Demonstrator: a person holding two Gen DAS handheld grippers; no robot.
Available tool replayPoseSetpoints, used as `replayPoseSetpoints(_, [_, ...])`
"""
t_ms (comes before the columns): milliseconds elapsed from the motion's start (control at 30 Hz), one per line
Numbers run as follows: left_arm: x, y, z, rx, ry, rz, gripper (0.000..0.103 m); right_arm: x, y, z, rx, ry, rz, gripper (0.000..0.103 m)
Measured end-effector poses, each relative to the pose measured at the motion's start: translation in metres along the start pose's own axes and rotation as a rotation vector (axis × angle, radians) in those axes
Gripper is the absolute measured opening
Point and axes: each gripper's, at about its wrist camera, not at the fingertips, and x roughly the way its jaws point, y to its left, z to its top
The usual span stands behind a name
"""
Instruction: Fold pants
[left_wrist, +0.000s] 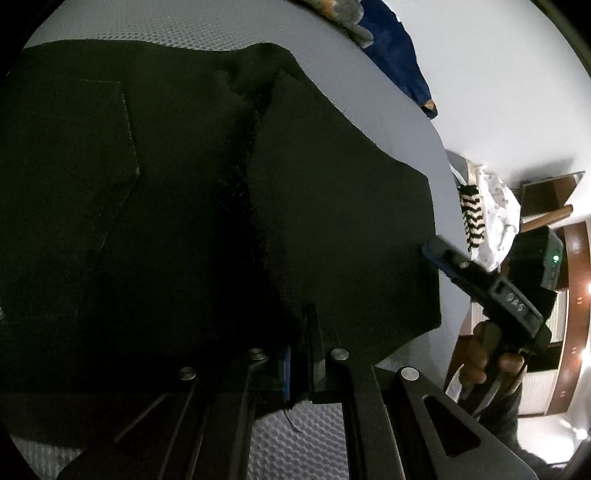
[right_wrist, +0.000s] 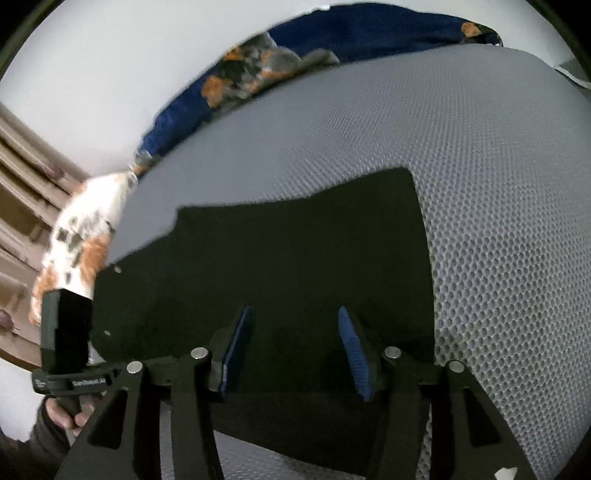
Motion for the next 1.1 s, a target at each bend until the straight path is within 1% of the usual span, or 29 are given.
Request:
replayPoseSetpoints(67, [0.000,-0.007,-0.001,0.038,-0.006,0.034,0.007,0.009,0.001,-0.004,-0.018,0.025,-0.032,0.047])
replayPoseSetpoints(200, [-0.005,-0.020,-0.006,0.128,-0.034,0.127,0.013,0.009,0.012,-0.006,-0.099,0.019,-0.090,0.048])
replayPoseSetpoints(267, [-0.012,-0.029,-0.007,0.181,-0.083,0.211,0.021,0.004,0.016,-0.004,-0.124,-0.010,-0.105,0.048])
replayPoseSetpoints(333, [-0.018,-0.036,-0.006,0.231,-0.138,0.268,0.021,0.000,0.018,0.000,-0.153,-0.039,-0.150,0.048])
replayPoseSetpoints(400, [-0.024,-0.042,-0.002,0.276,-0.199,0.295,0.022,-0.001,0.018,0.007,-0.180,-0.056,-0.190,0.048])
replayPoseSetpoints(467, [-0.024,-0.048,0.004,0.297,-0.234,0.313,0.027,0.001,0.017,0.016,-0.198,-0.068,-0.228,0.048])
replayPoseSetpoints(533, [-0.021,-0.054,0.011,0.330,-0.273,0.338,0.030,0.003,0.015,0.023,-0.205,-0.076,-0.237,0.048])
replayPoseSetpoints(600, [-0.016,-0.060,0.016,0.357,-0.294,0.365,0.031,0.007,0.012,0.030,-0.196,-0.067,-0.249,0.048])
replayPoseSetpoints(733, [-0.006,-0.063,0.029,0.389,-0.290,0.390,0.035,0.014,0.007,0.039,-0.196,-0.056,-0.255,0.047])
replayPoseSetpoints(800, [0.001,-0.060,0.035,0.380,-0.275,0.402,0.036,0.018,0.006,0.041,-0.201,-0.053,-0.251,0.047])
replayPoseSetpoints(900, [0.014,-0.051,0.040,0.346,-0.231,0.404,0.042,0.027,0.004,0.043,-0.189,-0.042,-0.246,0.050])
replayPoseSetpoints(933, [0.016,-0.048,0.041,0.346,-0.234,0.410,0.043,0.028,0.003,0.042,-0.188,-0.044,-0.238,0.052])
replayPoseSetpoints(967, [0.016,-0.048,0.041,0.362,-0.249,0.413,0.046,0.029,0.003,0.042,-0.192,-0.046,-0.234,0.053])
replayPoseSetpoints(1033, [0.017,-0.051,0.039,0.404,-0.256,0.431,0.047,0.031,0.005,0.040,-0.206,-0.046,-0.237,0.054])
replayPoseSetpoints(1100, [0.016,-0.052,0.040,0.402,-0.254,0.434,0.048,0.032,0.007,0.038,-0.219,-0.050,-0.247,0.056])
